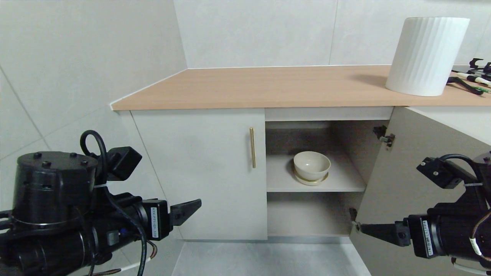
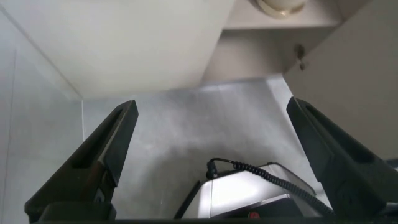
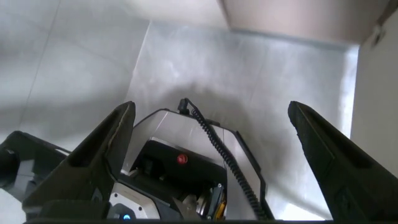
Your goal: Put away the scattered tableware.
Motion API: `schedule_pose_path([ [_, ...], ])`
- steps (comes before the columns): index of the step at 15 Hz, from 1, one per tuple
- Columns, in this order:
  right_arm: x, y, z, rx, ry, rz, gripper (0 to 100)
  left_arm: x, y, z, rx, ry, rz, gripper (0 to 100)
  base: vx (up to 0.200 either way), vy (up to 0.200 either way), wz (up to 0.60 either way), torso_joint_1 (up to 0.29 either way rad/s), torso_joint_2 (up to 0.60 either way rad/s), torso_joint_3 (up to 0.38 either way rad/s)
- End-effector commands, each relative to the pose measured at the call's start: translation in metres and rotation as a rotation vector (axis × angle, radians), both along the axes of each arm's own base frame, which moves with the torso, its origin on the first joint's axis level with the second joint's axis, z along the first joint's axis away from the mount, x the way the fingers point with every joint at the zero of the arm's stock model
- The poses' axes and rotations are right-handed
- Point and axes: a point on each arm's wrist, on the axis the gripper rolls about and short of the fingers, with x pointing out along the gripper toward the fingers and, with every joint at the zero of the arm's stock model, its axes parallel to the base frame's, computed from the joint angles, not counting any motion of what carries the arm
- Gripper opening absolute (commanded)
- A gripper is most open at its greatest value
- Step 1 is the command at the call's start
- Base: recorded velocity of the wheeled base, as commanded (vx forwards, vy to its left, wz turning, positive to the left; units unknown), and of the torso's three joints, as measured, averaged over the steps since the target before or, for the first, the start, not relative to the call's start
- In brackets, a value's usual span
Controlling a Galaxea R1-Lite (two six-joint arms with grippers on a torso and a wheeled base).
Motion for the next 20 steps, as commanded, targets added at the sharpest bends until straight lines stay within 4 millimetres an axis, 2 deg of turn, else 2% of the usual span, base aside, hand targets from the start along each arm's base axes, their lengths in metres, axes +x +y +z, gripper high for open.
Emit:
schedule_pose_path([
  [1,0.002,0.002,-0.003,-0.008,0.013,0.002,100,0.001,0.000,-0.001,0.001,0.002,0.001,100,-0.200,0.000,0.00,0.002,0.00,-0.002],
  [13,0.005,0.003,-0.007,-0.019,0.032,0.002,100,-0.001,0.000,-0.002,0.004,0.004,0.001,100,-0.200,0.000,0.00,0.001,0.00,0.002],
  [16,0.005,0.003,-0.009,-0.022,0.039,0.001,100,-0.001,0.000,-0.002,0.004,0.005,0.001,100,0.000,0.000,0.00,0.000,0.00,0.000],
  [20,-0.010,-0.006,-0.001,-0.003,-0.002,-0.005,100,-0.003,0.001,0.000,-0.001,-0.006,0.000,100,0.000,0.000,0.00,0.000,0.00,0.000],
])
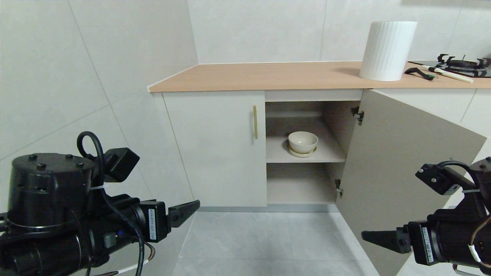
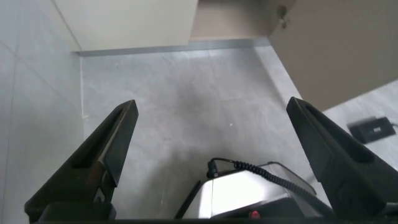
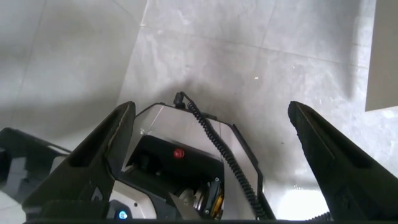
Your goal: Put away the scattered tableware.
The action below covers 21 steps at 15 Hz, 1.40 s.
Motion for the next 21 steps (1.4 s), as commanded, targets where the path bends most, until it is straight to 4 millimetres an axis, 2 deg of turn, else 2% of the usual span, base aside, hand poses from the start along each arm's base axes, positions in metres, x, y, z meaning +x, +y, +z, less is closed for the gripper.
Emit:
schedule_pose_path([
  [1,-0.008,-0.005,0.006,0.011,-0.021,0.000,100,0.000,0.000,0.000,-0.001,-0.002,0.000,100,0.000,0.000,0.00,0.000,0.00,0.000],
  [3,-0.015,-0.009,0.009,0.019,-0.030,0.002,100,0.000,0.000,0.001,-0.002,-0.003,0.000,100,0.000,0.000,0.00,0.000,0.00,0.000],
  [6,-0.024,-0.014,0.001,0.012,-0.014,0.003,100,0.001,0.000,-0.001,0.004,0.003,0.001,100,0.000,0.000,0.00,0.000,0.00,0.000],
  [8,-0.028,-0.016,-0.004,0.002,-0.003,-0.001,100,0.001,0.000,-0.001,0.004,0.003,0.001,100,0.000,-0.200,0.00,0.000,0.00,0.002],
  [15,-0.026,-0.016,-0.006,-0.005,0.005,-0.004,100,0.001,0.000,-0.001,0.006,0.007,0.001,100,0.000,-0.200,0.00,0.003,0.00,0.002],
  [21,-0.011,-0.018,-0.016,-0.035,0.061,-0.065,100,0.001,0.000,-0.001,0.006,0.007,0.001,100,0.000,-0.200,0.00,0.005,0.00,0.002],
])
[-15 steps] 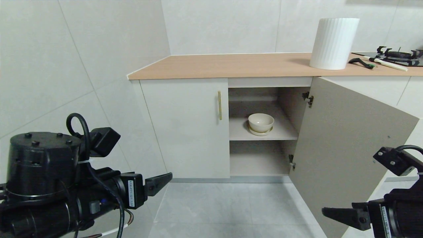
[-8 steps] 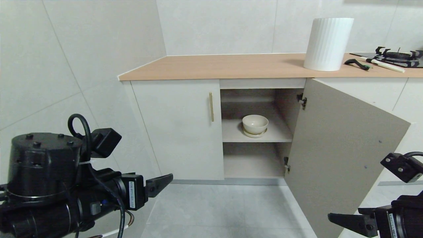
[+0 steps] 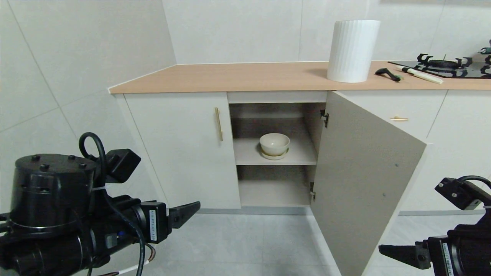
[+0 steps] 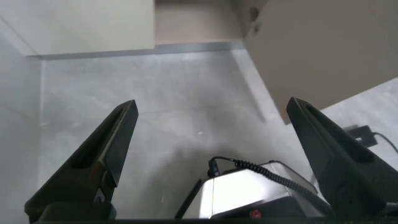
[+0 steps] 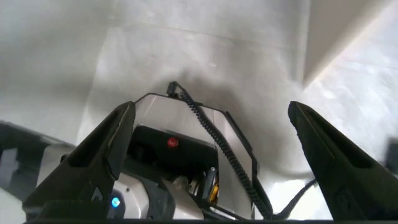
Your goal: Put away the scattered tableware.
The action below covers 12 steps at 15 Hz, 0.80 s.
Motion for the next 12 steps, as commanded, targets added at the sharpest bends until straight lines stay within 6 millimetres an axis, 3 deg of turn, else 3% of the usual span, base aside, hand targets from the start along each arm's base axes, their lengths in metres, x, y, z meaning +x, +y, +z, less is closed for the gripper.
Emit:
schedule_pose_path([
  [1,0.008,0.000,-0.006,-0.015,0.033,-0.025,100,0.000,0.000,0.000,0.000,0.001,0.000,100,0.000,-0.200,0.00,0.002,0.00,0.002],
  [3,0.016,-0.005,-0.009,-0.021,0.050,-0.068,100,0.000,0.000,-0.001,0.001,0.003,0.000,100,0.000,-0.200,0.00,0.000,0.00,-0.002],
  [12,0.077,-0.044,-0.022,0.023,0.038,-0.390,100,0.000,0.000,-0.001,-0.002,0.004,-0.002,100,0.000,0.000,0.00,0.000,0.00,0.000],
])
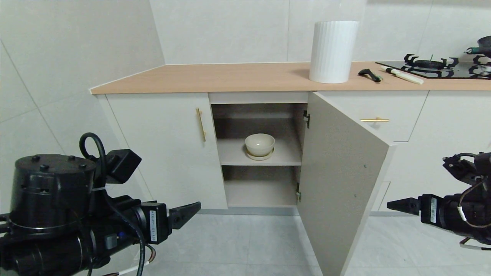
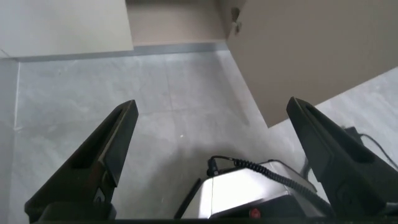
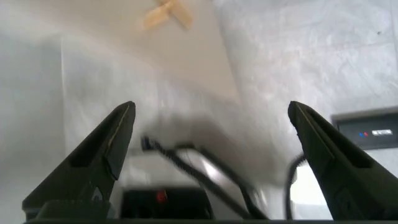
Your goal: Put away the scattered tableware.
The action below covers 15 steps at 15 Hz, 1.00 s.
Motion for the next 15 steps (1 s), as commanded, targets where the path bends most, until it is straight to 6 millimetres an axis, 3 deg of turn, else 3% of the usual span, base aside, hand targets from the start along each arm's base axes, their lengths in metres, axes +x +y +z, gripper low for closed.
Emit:
schedule_pose_path([
  [1,0.019,-0.009,-0.014,0.004,0.026,-0.064,100,0.000,-0.001,0.000,0.001,0.001,-0.001,100,0.000,0.000,0.00,0.000,0.00,0.000],
  [7,0.056,-0.017,-0.031,0.076,-0.061,-0.203,100,0.000,0.000,0.000,-0.004,-0.002,0.002,100,0.000,0.000,0.00,0.000,0.00,0.000],
  [15,0.087,0.005,-0.032,0.100,-0.113,-0.137,100,0.001,0.000,0.003,-0.010,-0.013,0.007,100,0.000,0.000,0.00,0.000,0.00,0.000],
])
